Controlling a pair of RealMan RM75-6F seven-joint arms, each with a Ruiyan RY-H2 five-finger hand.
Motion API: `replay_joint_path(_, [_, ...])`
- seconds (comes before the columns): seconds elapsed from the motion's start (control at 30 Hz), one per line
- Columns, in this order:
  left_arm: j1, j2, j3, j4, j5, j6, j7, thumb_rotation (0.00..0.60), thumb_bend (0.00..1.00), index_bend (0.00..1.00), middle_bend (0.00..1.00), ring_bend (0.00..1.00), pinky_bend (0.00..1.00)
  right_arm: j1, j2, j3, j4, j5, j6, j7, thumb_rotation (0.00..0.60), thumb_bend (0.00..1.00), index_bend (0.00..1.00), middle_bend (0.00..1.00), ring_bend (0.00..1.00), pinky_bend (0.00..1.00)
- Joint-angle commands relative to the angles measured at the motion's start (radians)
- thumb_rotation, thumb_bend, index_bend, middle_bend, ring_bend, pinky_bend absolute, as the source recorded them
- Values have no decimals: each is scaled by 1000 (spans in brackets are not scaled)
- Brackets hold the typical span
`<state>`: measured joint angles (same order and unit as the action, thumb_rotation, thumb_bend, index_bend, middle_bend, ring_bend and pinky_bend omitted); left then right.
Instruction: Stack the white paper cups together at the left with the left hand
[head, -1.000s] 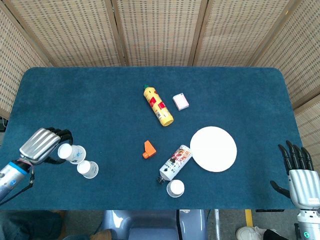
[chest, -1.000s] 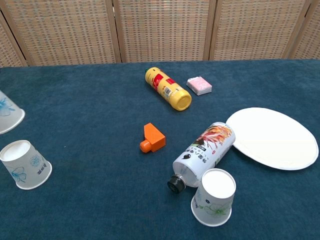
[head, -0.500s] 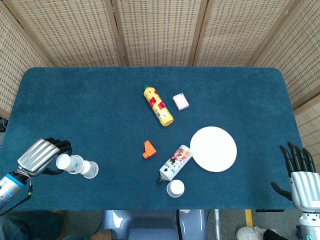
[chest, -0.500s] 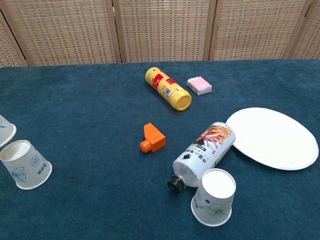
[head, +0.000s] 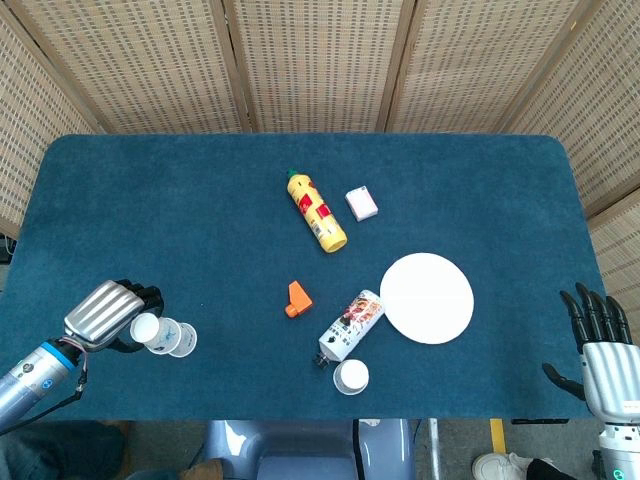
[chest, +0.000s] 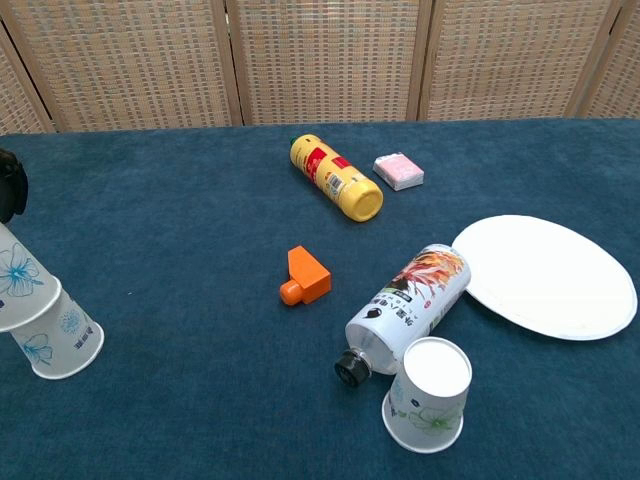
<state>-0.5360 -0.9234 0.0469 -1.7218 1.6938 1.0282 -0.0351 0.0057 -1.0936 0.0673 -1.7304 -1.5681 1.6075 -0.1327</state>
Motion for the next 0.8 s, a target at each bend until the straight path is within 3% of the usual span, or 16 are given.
replay_joint_path(0.03, [-4,-11,-1,5,-5,-7,4,600,35,587,400,460,461,-1,1,0,0,0,1,2,600,0,0,0,0,0])
replay_joint_path(0.13, [-7,-15,6,13,5,-9,-9,600,16,518,341,373,399,-2,2,1,0,-1,4,4,600,0,0,0,0,0])
replay_joint_path(0.2, [-11,-12,17,19,19,-14,-28,600,1,325,163,162,263,-2,2,1,1,-1,4,6,600,0,0,0,0,0])
replay_joint_path(0.27, [-13,-7,24,25,34,-10,-45,600,0,137,35,28,147,-3,3,1,0,-2,4,7,600,0,0,0,0,0])
replay_joint_path(0.33, [-11,-3,25,24,42,5,-61,600,0,26,0,0,104,-3,3,0,0,-3,4,7,600,0,0,0,0,0])
replay_joint_path(0.57, [-5,7,3,9,69,85,-88,600,0,0,0,0,101,-7,4,-2,-3,-12,12,5,600,0,0,0,0,0])
replay_joint_path(0.8, [-58,-107,-46,35,194,148,6,600,0,0,0,0,108,-7,3,1,-6,-5,11,0,600,0,0,0,0,0])
